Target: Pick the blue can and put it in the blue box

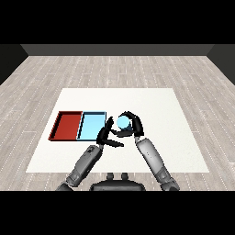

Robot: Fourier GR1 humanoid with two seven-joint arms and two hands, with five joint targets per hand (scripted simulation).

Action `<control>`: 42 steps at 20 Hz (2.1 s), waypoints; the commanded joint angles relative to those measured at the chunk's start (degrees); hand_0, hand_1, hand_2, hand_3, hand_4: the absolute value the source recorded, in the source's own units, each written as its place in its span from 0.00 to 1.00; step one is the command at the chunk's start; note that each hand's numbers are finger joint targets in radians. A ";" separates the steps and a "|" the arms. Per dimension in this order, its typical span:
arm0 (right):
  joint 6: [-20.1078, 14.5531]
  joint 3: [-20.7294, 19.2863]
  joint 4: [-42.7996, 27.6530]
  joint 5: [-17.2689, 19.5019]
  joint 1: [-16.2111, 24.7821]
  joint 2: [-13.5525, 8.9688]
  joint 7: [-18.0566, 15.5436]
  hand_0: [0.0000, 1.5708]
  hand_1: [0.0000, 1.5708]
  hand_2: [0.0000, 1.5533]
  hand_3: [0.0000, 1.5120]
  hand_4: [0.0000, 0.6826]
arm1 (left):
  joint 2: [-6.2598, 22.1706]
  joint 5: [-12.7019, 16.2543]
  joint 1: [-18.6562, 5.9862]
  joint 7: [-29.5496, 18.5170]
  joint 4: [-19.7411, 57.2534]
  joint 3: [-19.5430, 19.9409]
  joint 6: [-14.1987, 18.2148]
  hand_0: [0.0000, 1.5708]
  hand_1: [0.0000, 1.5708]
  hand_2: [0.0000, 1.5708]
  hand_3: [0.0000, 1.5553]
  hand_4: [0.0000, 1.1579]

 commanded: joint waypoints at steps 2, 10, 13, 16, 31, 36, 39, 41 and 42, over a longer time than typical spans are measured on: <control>-0.05 0.38 0.79 0.38 -2.50 0.01 1.03 0.95 0.95 0.94 0.93 0.89 | 0.00 0.17 1.51 0.72 -1.92 -2.49 2.48 0.00 0.00 0.00 0.00 0.00; -1.04 2.61 3.15 -5.08 0.23 0.01 -4.75 0.93 0.93 0.93 0.92 0.92 | 0.00 5.23 -4.74 -1.02 3.10 -3.56 3.21 0.00 0.00 0.00 0.00 0.00; -5.09 5.48 0.45 -5.82 -3.73 0.01 2.08 0.92 0.92 0.94 0.91 0.89 | 0.00 1.12 -2.19 2.10 -2.72 -0.12 0.61 0.00 0.00 0.00 0.00 0.00; -6.36 4.91 7.22 -10.38 -5.37 0.01 -5.19 0.93 0.93 0.94 0.92 0.86 | 0.00 6.56 -5.41 -6.27 7.10 -3.67 0.66 0.00 0.00 0.00 0.00 0.00; -10.86 11.09 3.39 -20.65 -3.47 0.00 -8.99 0.92 0.92 0.93 0.92 0.90 | 0.01 20.22 -8.48 -7.66 8.46 -12.54 13.87 0.55 0.55 0.60 0.49 0.49; -6.72 7.81 1.36 -19.27 -0.33 0.00 -8.84 0.93 0.93 0.93 0.93 0.92 | 0.00 21.21 -8.26 -11.77 11.40 -8.06 7.65 1.00 1.00 1.00 0.95 0.73; -11.18 10.94 -1.72 -20.36 -1.48 0.00 -6.25 0.92 0.92 0.93 0.92 0.91 | 0.01 23.33 -11.96 -16.23 17.14 -9.11 7.98 1.00 1.00 1.00 0.96 0.82; -5.35 7.21 6.38 -21.74 -1.68 0.00 -12.09 0.90 0.90 0.93 0.92 0.88 | 0.01 21.15 -9.22 -14.42 11.18 -11.02 11.17 1.00 1.00 1.00 0.97 0.89; -10.48 12.29 1.85 -21.76 -1.84 0.00 -9.13 0.90 0.90 0.93 0.92 0.86 | 0.01 24.87 -9.51 -19.80 14.78 -12.92 9.41 1.00 1.00 1.00 0.97 0.93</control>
